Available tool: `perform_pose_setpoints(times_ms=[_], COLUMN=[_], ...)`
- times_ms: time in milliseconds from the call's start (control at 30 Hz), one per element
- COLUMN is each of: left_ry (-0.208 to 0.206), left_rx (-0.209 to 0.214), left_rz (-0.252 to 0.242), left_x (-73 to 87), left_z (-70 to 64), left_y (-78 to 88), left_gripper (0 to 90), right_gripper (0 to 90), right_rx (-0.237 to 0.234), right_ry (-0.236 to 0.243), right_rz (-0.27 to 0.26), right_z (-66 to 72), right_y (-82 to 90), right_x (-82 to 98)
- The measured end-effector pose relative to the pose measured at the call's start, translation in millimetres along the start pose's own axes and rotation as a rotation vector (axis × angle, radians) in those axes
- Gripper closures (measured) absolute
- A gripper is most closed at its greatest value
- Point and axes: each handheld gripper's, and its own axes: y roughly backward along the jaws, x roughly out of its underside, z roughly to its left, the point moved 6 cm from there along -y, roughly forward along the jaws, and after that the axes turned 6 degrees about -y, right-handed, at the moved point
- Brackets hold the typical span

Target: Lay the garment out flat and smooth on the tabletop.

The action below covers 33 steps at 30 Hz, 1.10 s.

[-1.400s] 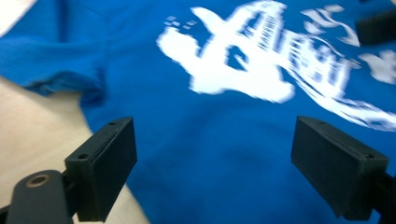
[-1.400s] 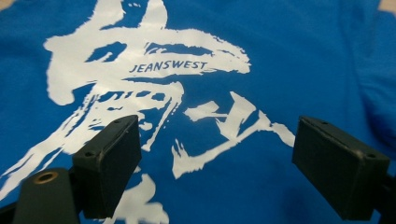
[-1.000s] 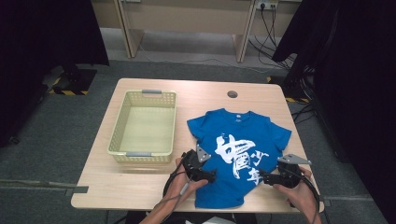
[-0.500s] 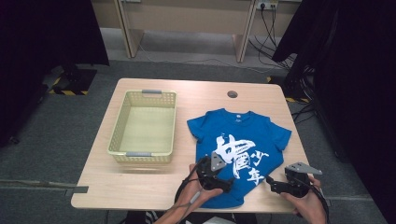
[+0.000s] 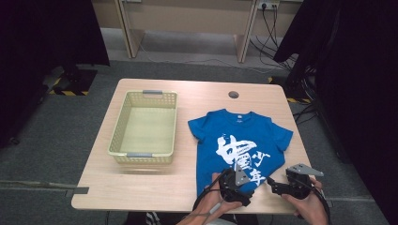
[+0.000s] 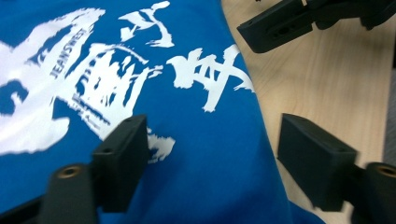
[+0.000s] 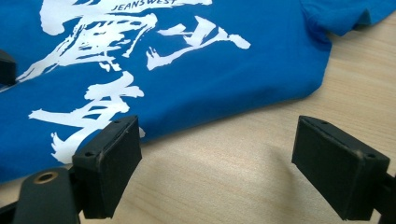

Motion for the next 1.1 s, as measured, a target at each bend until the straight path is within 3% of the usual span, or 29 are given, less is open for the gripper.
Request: perform_pose_setpoints(times_ms=[33,100,200,300,433,533,600,700,900,1100], left_ry=[-0.026,-0.077,-0.088,-0.075,0.03,0.093,0.133,0.198,0.214,0.161], left_rx=[-0.014,-0.031,-0.041,-0.046,-0.033,-0.049,-0.069,-0.044,-0.07,-0.099], left_rz=[0.007,0.016,0.007,-0.005,-0.079,-0.105,-0.1,-0.065,-0.002,0.004], left_x=[-0.9,-3.1,-8.1,-15.2,-26.1,-27.4,-22.3,-8.7,12.4,11.7], left_z=[-0.6,-0.7,3.1,13.0,35.8,57.3,72.1,83.5,91.6,88.1], left_y=[-1.6,-3.4,-2.9,0.5,11.6,18.1,18.1,13.3,0.4,0.6], left_gripper=[29.9,45.7,67.2,76.3,78.0,77.3,76.3,74.1,71.8,70.6], right_gripper=[15.8,15.8,15.8,15.8,15.8,15.8,15.8,16.0,16.3,16.5], right_rx=[-0.001,-0.002,-0.001,0.003,0.002,0.004,0.002,-0.002,-0.014,-0.019], right_ry=[0.001,-0.004,-0.002,-0.004,-0.008,-0.006,0.0,0.009,0.031,0.044], right_rz=[0.001,-0.001,-0.003,-0.006,-0.01,-0.011,-0.008,-0.003,0.0,-0.017], right_z=[0.3,0.9,0.2,-1.3,-1.8,-1.1,0.3,4.5,14.5,23.5], right_y=[0.1,0.1,0.7,1.0,2.4,2.0,1.1,-1.5,-6.0,-8.9], right_x=[0.1,-0.5,-0.7,-1.3,-1.8,-2.4,-2.4,-3.1,-7.2,-16.8])
